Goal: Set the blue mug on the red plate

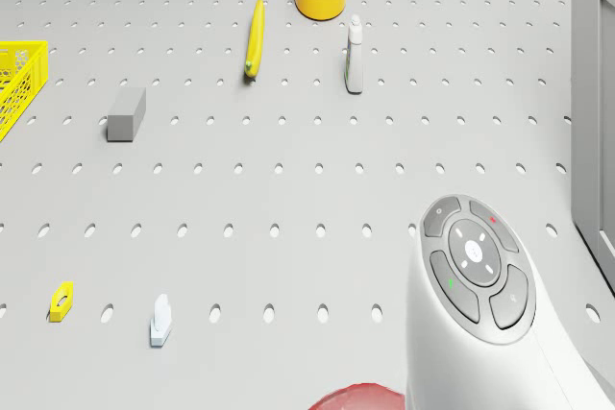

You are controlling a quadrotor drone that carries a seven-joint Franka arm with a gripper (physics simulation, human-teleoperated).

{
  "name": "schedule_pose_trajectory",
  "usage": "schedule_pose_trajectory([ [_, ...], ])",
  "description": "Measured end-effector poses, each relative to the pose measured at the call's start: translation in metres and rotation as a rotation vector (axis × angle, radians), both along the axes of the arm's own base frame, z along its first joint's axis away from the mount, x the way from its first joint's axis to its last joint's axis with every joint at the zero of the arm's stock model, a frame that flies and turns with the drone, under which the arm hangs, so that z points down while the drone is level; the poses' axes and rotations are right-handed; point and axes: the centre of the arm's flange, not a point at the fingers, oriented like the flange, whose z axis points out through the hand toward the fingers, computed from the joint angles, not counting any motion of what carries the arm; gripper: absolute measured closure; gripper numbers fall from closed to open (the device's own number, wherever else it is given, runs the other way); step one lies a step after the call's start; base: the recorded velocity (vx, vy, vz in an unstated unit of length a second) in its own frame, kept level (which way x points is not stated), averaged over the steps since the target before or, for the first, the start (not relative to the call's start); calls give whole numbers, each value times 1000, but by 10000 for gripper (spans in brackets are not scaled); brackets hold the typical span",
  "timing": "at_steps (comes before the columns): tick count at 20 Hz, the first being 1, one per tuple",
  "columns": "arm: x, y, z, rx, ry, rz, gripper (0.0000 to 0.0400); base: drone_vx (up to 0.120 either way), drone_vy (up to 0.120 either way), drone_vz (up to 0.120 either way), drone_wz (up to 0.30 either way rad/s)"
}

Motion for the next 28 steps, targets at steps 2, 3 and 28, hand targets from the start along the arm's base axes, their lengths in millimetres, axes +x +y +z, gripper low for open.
schedule_pose_trajectory([
  [2, -1, 0, 7, 0, 0, 0, 300, 0, 0, 0, 0],
  [3, -1, 0, 11, 0, 0, 0, 300, 0, 0, 0, 0],
  [28, -3, 1, 13, 0, 0, 0, 6, 0, 0, 0, 0],
])
